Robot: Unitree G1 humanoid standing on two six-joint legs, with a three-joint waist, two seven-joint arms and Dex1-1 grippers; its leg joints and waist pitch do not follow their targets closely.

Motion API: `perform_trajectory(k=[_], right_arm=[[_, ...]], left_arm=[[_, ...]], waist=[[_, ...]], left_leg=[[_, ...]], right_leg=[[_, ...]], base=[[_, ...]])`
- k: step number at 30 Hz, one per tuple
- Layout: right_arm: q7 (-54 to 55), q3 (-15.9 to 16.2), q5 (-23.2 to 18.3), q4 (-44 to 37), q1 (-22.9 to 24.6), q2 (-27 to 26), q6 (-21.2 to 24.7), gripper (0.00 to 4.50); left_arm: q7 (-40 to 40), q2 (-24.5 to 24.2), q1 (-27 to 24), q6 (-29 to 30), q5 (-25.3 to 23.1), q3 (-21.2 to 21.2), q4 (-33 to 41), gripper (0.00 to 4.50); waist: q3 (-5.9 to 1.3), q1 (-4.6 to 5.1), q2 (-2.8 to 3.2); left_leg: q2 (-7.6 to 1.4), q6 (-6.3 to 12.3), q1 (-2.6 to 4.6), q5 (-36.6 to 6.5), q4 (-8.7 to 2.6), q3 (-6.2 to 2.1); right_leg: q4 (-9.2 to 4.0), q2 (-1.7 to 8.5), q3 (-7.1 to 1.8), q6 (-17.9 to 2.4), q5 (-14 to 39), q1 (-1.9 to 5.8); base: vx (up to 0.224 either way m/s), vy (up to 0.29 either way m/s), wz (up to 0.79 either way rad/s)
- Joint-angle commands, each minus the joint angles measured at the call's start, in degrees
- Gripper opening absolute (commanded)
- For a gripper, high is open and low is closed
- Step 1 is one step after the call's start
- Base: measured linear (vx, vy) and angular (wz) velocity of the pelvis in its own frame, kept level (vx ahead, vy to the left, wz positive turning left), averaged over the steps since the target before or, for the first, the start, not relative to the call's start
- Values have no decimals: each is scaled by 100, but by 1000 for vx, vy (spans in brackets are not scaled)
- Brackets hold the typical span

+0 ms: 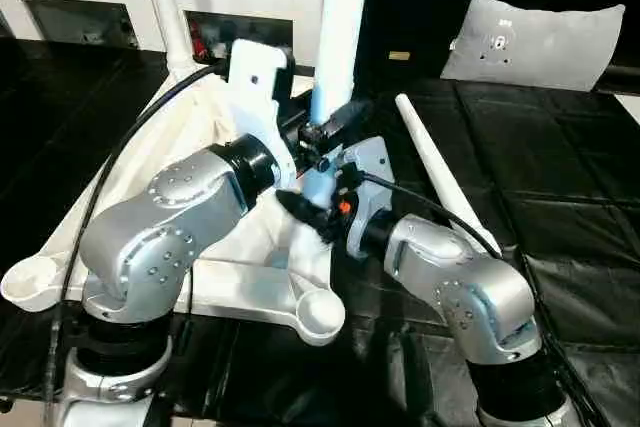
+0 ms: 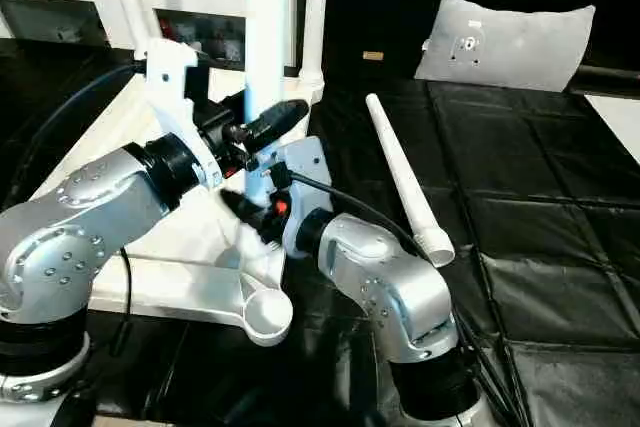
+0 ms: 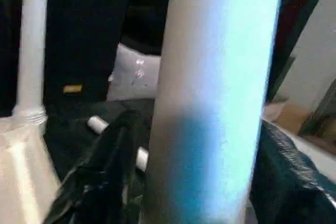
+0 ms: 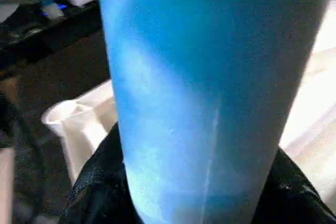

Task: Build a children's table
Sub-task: Pick table leg

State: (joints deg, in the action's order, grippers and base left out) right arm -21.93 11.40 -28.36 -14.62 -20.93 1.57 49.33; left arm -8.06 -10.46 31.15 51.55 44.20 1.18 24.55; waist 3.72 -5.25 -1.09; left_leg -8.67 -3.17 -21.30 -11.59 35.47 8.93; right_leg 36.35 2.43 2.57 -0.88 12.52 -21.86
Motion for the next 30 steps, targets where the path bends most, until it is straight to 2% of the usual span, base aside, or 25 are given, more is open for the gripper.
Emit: perform_trajectory(k=[1, 4, 7, 8, 9, 12, 13, 17, 18, 20, 22, 25, 28, 29, 30], right_arm=[[-331, -339, -536, -179, -151, 64, 354, 193], [-735, -518, -973, -242, -222, 307, 587, 193], [-1183, -668, -1288, -261, -311, 689, 744, 193], [-1281, -650, -1299, -283, -321, 777, 745, 193], [-1383, -621, -1285, -308, -334, 876, 732, 193], [-1567, -615, -1294, -372, -373, 1082, 783, 193], [-1605, -618, -1319, -383, -404, 1147, 809, 193], [-1730, -585, -1368, -407, -510, 1380, 831, 193], [-1759, -566, -1367, -408, -526, 1430, 814, 193], [-1866, -511, -1338, -428, -544, 1545, 768, 193], [-1899, -506, -1326, -437, -548, 1565, 765, 193], [-1942, -472, -1294, -422, -580, 1647, 731, 193], [-1969, -473, -1297, -405, -596, 1682, 708, 193], [-1980, -472, -1297, -400, -597, 1688, 703, 193], [-2010, -468, -1305, -395, -603, 1703, 693, 193]], left_arm=[[52, 187, 30, 79, 467, 306, 28, 327], [98, 385, 67, 100, 959, 630, -45, 335], [35, 362, 129, 416, 1563, 811, -108, 373], [6, 321, 124, 481, 1591, 807, -106, 373], [-79, 234, 114, 540, 1551, 757, -80, 373], [-230, 37, 76, 716, 1454, 620, -2, 373], [-240, -26, 73, 756, 1398, 565, 11, 373], [-273, -141, 97, 812, 1460, 447, 40, 373], [-289, -135, 109, 801, 1547, 451, 50, 344], [-426, -105, 116, 696, 1646, 468, 100, 337], [-434, -61, 110, 648, 1675, 521, 88, 332], [-467, -56, 97, 526, 1676, 576, 59, 297], [-493, -72, 83, 511, 1676, 579, 55, 288], [-498, -73, 79, 504, 1677, 579, 57, 260], [-526, -71, 70, 490, 1705, 584, 60, 253]], waist=[[-371, -21, 21], [-367, -42, 8], [-377, -75, 5], [-381, -88, 3], [-379, -104, 29], [-378, -116, 16], [-382, -136, 45], [-382, -149, 32], [-386, -148, 38], [-389, -159, 12], [-390, -159, 29], [-391, -161, 24], [-386, -159, 13], [-387, -160, 14], [-386, -158, 12]], left_leg=[[-384, -305, 42, -565, -451, -146], [-382, -247, 27, -522, -442, -146], [-369, -217, 36, -433, -426, -138], [-370, -206, 34, -393, -424, -142], [-379, -195, 35, -345, -426, -142], [-375, -189, 41, -379, -430, -135], [-381, -196, 49, -355, -428, -143], [-388, -236, 61, -383, -434, -142], [-382, -238, 52, -369, -426, -140], [-380, -215, 48, -349, -423, -134], [-385, -215, 40, -319, -423, -139], [-385, -193, 40, -356, -419, -139], [-384, -183, 40, -375, -420, -137], [-385, -178, 43, -371, -419, -135], [-387, -176, 43, -375, -419, -136]], right_leg=[[-374, 578, -339, -852, 378, 293], [-389, 568, -333, -844, 410, 299], [-389, 565, -332, -822, 461, 297], [-384, 563, -328, -820, 430, 302], [-380, 556, -329, -803, 382, 283], [-399, 552, -332, -715, 521, 282], [-399, 560, -332, -721, 530, 277], [-399, 551, -327, -743, 546, 271], [-391, 553, -329, -780, 484, 280], [-399, 560, -328, -813, 456, 293], [-385, 555, -324, -866, 381, 290], [-392, 563, -327, -888, 422, 301], [-400, 564, -327, -858, 530, 301], [-401, 564, -327, -854, 536, 297], [-405, 565, -328, -856, 556, 293]], base=[[0, 0, 0], [0, 0, 0], [0, 0, 0], [0, 0, 0], [0, 0, 0], [0, 0, 0], [0, 0, 0], [0, 0, 0], [0, 0, 0], [0, 0, 0], [0, 0, 0], [0, 0, 0], [0, 0, 0], [0, 0, 0], [0, 0, 0]])
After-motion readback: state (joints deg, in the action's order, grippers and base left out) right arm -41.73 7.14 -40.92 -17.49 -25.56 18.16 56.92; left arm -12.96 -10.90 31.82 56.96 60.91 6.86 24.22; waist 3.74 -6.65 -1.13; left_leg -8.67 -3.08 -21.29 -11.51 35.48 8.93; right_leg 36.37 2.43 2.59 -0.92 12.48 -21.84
